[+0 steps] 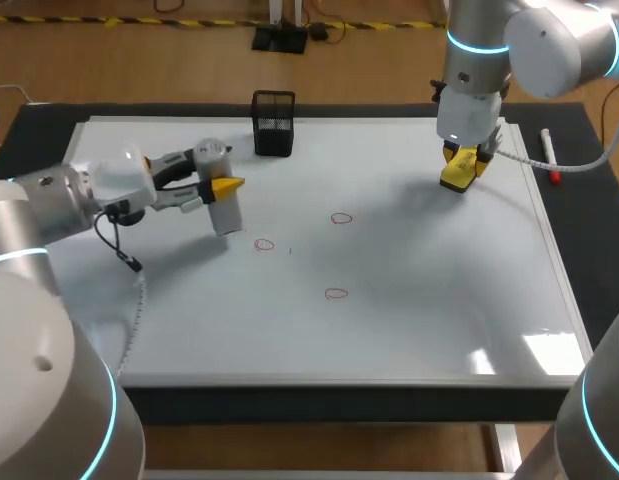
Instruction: Pick up the inspection probe, press it on each red-marked spot on the whiteboard one by one, put down the probe, pick up the eraser, and wipe off all the red marks.
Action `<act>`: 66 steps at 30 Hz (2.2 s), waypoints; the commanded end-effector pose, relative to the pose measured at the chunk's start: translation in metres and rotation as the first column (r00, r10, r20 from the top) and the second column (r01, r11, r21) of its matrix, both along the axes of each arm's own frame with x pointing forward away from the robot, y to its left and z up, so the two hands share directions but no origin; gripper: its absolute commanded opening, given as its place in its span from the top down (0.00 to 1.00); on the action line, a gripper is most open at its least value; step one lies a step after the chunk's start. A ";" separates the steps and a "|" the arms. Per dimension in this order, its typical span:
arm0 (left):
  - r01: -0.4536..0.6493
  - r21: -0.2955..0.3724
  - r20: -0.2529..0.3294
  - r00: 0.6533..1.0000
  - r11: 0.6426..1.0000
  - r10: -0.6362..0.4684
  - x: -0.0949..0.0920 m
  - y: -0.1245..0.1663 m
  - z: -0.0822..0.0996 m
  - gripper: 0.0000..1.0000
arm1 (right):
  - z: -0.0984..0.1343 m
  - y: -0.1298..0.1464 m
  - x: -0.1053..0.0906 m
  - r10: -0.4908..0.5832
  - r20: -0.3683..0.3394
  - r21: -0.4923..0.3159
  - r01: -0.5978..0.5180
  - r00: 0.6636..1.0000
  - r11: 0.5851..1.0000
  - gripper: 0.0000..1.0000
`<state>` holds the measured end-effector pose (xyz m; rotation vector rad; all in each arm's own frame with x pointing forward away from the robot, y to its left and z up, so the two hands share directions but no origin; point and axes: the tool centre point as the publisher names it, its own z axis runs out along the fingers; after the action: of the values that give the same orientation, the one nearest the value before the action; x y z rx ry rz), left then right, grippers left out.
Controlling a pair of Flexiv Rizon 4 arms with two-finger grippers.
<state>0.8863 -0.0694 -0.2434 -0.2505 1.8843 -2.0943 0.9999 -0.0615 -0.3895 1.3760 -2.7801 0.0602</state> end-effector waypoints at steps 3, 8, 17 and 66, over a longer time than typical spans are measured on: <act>-0.052 0.028 0.008 0.999 0.998 0.052 0.007 0.030 0.015 1.00 | 0.001 -0.001 0.000 0.002 0.000 -0.003 -0.002 1.000 1.000 1.00; -0.094 0.046 0.005 0.996 0.994 0.094 0.021 0.054 0.017 1.00 | 0.001 -0.001 0.000 0.002 0.000 -0.003 -0.002 1.000 1.000 1.00; -0.174 0.043 -0.035 0.984 0.984 0.176 0.041 0.094 0.009 1.00 | 0.001 -0.001 0.000 0.002 0.000 -0.003 -0.002 1.000 1.000 1.00; -0.237 0.056 -0.067 0.968 0.970 0.240 0.041 0.121 -0.001 1.00 | 0.015 0.172 -0.048 0.306 0.015 0.015 -0.307 0.952 0.952 1.00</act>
<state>0.9277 0.0516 -0.2457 -0.5213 1.8401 -1.9031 0.9566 0.0973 -0.3752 1.8063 -2.5669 0.0163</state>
